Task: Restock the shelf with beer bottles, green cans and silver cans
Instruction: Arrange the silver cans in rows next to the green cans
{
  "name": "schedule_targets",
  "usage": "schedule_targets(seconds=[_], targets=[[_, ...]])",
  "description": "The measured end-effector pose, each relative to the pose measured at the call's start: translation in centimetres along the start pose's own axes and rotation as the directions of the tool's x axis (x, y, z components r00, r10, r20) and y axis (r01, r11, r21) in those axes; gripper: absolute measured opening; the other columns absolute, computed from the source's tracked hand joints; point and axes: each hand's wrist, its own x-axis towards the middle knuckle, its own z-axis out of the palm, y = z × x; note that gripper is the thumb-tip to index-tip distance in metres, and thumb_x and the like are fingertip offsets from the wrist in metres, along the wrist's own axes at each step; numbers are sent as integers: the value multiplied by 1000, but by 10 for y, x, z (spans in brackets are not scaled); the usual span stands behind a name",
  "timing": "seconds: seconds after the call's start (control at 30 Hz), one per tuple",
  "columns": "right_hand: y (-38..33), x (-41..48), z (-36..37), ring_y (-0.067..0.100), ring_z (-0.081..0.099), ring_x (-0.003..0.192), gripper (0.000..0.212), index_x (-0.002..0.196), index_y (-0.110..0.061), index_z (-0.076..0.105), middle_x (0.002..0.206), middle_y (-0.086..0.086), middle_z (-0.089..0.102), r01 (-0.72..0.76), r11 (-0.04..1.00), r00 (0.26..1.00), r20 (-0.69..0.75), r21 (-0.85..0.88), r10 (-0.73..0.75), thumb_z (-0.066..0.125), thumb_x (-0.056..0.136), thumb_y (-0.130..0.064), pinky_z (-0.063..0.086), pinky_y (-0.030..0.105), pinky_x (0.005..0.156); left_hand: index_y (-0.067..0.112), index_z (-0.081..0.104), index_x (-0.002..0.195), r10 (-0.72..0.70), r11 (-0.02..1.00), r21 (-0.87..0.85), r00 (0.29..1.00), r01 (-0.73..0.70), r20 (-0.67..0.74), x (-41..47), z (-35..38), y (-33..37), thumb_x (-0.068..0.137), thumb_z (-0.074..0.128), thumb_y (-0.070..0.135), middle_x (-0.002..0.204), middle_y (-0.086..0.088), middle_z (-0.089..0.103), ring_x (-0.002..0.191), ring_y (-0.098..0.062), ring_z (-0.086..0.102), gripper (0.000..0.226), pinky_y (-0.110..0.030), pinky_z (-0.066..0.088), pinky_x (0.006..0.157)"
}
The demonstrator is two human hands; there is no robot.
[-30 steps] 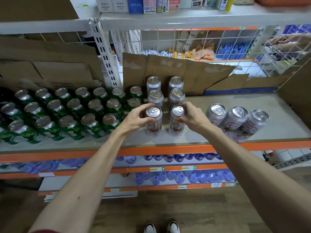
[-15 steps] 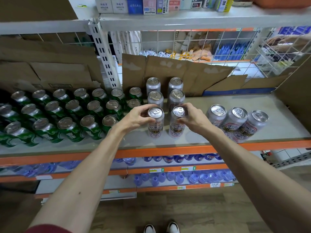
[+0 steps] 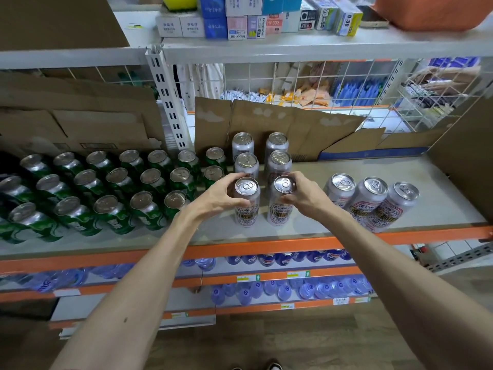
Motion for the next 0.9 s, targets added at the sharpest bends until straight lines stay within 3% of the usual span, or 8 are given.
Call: schedule_targets(seconds=[0.1, 0.17, 0.27, 0.37, 0.47, 0.6, 0.67, 0.9], targets=[[-1, -7, -3, 29, 51, 125, 73, 144, -6, 33, 141, 16, 51, 29, 999, 999, -38, 27, -28, 74, 85, -20, 40, 32, 99, 18, 41, 146, 42, 992, 119, 996, -33, -73, -1, 8, 12, 76, 84, 25, 141, 2, 54, 126, -9, 53, 83, -32, 41, 111], [4, -15, -10, 29, 43, 134, 79, 148, -3, 28, 149, 16, 41, 50, 999, 992, -118, -2, -50, 74, 86, -22, 37, 37, 108, 19, 46, 143, 132, 968, 236, 975, -88, -179, 0, 13, 25, 80, 79, 31, 142, 3, 52, 128, -9, 50, 73, -27, 40, 107], [22, -30, -32, 28, 47, 130, 66, 144, -4, 36, 144, 16, 46, 78, 996, 958, -273, -47, -88, 69, 90, -23, 40, 43, 108, 17, 58, 132, 289, 929, 314, 915, -197, -280, 12, 26, 50, 84, 76, 31, 131, 2, 59, 121, -10, 54, 53, -27, 43, 102], [47, -48, -68, 26, 55, 119, 51, 137, -6, 45, 132, 14, 55, 71, 995, 902, -420, -74, -95, 64, 93, -20, 45, 41, 101, 12, 61, 126, 378, 882, 377, 902, -283, -207, 26, 54, 80, 86, 75, 25, 125, -2, 61, 118, -13, 56, 44, -26, 44, 100], [75, -61, -108, 27, 57, 114, 46, 132, -4, 50, 127, 15, 59, 13, 997, 876, -480, -82, -51, 66, 92, -19, 47, 43, 99, 13, 61, 128, 394, 834, 457, 914, -310, -99, 47, 90, 104, 86, 75, 27, 127, -4, 61, 120, -15, 56, 46, -29, 43, 104], [112, -64, -149, 31, 58, 114, 45, 125, 1, 54, 125, 18, 61, -49, 994, 902, -432, -100, 1, 70, 88, -19, 46, 41, 98, 12, 54, 133, 321, 787, 553, 947, -272, 9, 80, 133, 121, 84, 76, 32, 131, -6, 58, 123, -17, 55, 57, -32, 42, 106], [128, -59, -161, 32, 57, 117, 48, 127, 2, 54, 128, 19, 60, -43, 993, 920, -392, -109, -3, 72, 87, -19, 44, 39, 98, 12, 51, 136, 280, 768, 592, 959, -244, 32, 95, 152, 129, 84, 74, 31, 133, -5, 56, 125, -17, 53, 60, -25, 39, 103], [152, -22, -175, 28, 48, 130, 66, 141, -3, 45, 142, 15, 51, 115, 963, 986, -92, -245, -141, 73, 87, -28, 36, 33, 105, 12, 42, 144, 82, 745, 662, 996, -82, 31, 123, 193, 140, 78, 81, 31, 141, -6, 49, 132, -20, 46, 78, -33, 38, 108]])
